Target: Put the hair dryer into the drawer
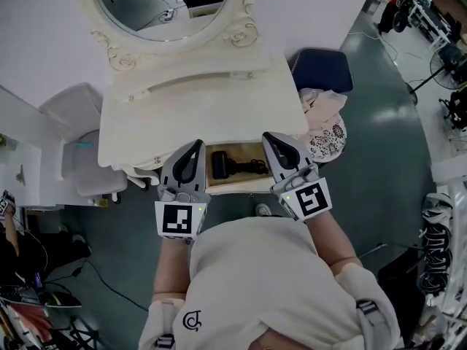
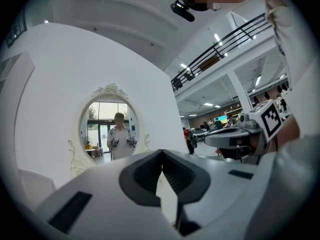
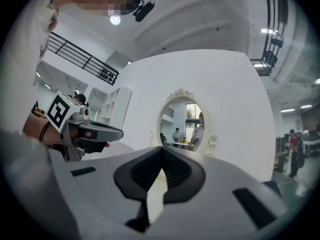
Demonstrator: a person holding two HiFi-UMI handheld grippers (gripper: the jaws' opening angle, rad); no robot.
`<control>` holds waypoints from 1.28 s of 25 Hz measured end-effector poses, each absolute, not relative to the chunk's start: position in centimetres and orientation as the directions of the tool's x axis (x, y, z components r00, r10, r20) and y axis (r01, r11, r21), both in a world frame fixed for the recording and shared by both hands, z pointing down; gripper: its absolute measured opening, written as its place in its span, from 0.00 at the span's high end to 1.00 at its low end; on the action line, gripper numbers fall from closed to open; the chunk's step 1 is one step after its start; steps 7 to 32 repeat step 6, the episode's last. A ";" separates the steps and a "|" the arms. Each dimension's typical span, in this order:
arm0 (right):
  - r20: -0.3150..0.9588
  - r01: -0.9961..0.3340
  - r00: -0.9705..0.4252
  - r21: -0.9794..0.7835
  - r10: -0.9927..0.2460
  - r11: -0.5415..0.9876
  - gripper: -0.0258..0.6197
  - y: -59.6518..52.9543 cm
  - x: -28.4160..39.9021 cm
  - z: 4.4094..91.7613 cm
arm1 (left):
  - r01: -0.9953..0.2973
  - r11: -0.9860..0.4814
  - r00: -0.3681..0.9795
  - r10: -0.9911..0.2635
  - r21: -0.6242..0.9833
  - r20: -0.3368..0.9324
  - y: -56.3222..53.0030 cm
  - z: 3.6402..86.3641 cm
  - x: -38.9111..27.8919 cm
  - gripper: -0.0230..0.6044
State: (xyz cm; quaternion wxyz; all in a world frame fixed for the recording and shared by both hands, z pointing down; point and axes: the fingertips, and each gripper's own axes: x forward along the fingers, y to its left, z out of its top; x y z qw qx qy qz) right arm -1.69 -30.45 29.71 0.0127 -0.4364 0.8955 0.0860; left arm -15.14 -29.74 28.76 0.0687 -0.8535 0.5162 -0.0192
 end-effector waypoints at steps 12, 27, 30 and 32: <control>-0.094 -0.780 -0.623 0.146 -0.776 0.609 0.95 -30.9 -1.6 29.5 | -0.875 -0.460 0.468 -0.883 -0.148 -0.023 -30.3 28.9 -15.0 0.94; -0.094 -0.780 -0.623 0.146 -0.776 0.609 0.95 -30.9 -1.6 29.5 | -0.875 -0.460 0.468 -0.883 -0.148 -0.023 -30.3 28.9 -15.0 0.94; -0.094 -0.780 -0.623 0.146 -0.776 0.609 0.95 -30.9 -1.6 29.5 | -0.875 -0.460 0.468 -0.883 -0.148 -0.023 -30.3 28.9 -15.0 0.94; -0.094 -0.780 -0.623 0.146 -0.776 0.609 0.95 -30.9 -1.6 29.5 | -0.875 -0.460 0.468 -0.883 -0.148 -0.023 -30.3 28.9 -15.0 0.94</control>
